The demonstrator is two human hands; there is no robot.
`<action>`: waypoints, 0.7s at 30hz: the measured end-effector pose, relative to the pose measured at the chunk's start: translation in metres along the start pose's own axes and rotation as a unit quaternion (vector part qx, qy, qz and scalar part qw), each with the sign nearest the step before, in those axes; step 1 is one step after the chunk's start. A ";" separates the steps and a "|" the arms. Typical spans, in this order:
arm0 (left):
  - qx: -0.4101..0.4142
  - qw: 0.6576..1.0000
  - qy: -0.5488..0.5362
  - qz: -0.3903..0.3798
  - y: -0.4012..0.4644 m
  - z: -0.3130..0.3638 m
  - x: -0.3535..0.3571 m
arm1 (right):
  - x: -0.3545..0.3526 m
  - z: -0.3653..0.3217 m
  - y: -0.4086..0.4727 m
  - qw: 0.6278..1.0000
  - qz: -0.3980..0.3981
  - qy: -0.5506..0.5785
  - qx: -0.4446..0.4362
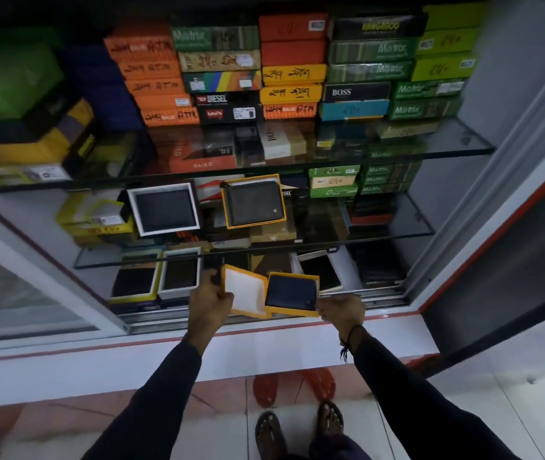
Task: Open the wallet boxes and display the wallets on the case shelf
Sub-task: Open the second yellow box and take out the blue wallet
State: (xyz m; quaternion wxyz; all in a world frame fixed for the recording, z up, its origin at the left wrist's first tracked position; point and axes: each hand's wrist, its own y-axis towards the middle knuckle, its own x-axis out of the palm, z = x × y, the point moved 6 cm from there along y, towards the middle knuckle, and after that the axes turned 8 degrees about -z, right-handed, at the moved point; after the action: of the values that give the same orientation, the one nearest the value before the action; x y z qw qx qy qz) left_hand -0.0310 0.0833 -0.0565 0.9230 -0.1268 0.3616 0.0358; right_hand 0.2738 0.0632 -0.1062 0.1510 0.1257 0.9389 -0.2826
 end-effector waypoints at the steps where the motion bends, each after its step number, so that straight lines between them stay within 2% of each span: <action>1: -0.031 0.999 -0.010 0.018 0.000 -0.008 -0.003 | 0.003 -0.005 -0.002 1.000 0.003 -0.019 -0.010; 5: -0.134 0.989 -0.058 0.009 -0.002 -0.031 0.006 | 0.017 -0.022 -0.005 0.989 -0.020 -0.120 -0.085; 10: -0.193 0.974 -0.118 -0.017 -0.006 -0.042 0.030 | 0.036 -0.034 -0.011 0.970 -0.057 -0.204 -0.117; 17: -0.199 0.951 -0.230 -0.047 -0.006 -0.050 0.047 | 0.053 -0.033 -0.009 0.951 -0.098 -0.279 -0.093; 19: -0.168 0.958 -0.223 -0.072 -0.005 -0.048 0.048 | 0.054 -0.031 -0.009 0.946 -0.098 -0.296 -0.088; 21: -0.095 0.966 -0.209 -0.123 -0.004 -0.041 0.051 | 0.057 -0.036 -0.009 0.927 -0.079 -0.340 -0.137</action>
State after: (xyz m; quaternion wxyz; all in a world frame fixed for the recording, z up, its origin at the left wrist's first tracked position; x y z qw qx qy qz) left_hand -0.0200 0.0673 -0.1188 0.9591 -0.2467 0.1378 -0.0179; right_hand 0.2105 0.0845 -0.0934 0.4540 -0.0743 0.8677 -0.1882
